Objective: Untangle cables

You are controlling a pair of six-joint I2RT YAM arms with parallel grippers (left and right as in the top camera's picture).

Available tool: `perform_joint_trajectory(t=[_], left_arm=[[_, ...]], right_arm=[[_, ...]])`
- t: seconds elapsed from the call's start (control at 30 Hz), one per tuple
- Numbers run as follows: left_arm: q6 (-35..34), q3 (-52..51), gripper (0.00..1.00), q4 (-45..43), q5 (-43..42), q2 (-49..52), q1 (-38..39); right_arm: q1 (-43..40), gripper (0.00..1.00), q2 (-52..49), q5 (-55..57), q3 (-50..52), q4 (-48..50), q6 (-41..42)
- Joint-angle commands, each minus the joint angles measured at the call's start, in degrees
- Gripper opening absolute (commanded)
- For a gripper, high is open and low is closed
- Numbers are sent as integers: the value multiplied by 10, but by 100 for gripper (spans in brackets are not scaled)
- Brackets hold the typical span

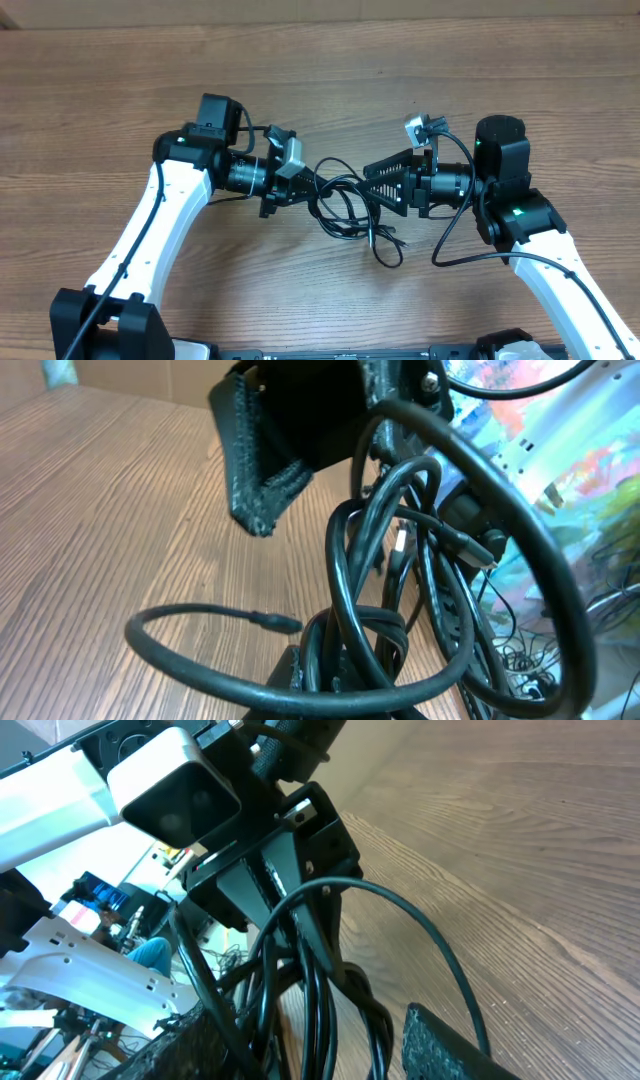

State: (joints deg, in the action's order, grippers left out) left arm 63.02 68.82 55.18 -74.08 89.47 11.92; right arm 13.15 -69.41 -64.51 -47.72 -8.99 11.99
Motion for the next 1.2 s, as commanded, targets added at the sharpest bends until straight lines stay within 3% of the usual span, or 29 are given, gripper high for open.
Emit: perform_joint_trajectory(t=[0.0, 0.13, 0.27, 0.83, 1.0, 1.17], left_arm=[[43, 2, 4, 0, -35, -7, 10], [43, 2, 4, -1, -34, -7, 13], [43, 2, 4, 0, -35, -7, 13], [43, 2, 4, -3, -33, -7, 14], [43, 2, 4, -12, -33, -7, 17], [40, 2, 4, -12, -33, -7, 17]], right_arm=[[5, 55, -2, -12, -15, 3, 0], [19, 54, -2, -11, -15, 3, -1], [24, 45, -2, -9, -15, 3, -1], [27, 19, -2, -10, -15, 3, -1], [27, 4, -2, -10, -14, 2, -1], [38, 4, -2, -9, -14, 3, -3]])
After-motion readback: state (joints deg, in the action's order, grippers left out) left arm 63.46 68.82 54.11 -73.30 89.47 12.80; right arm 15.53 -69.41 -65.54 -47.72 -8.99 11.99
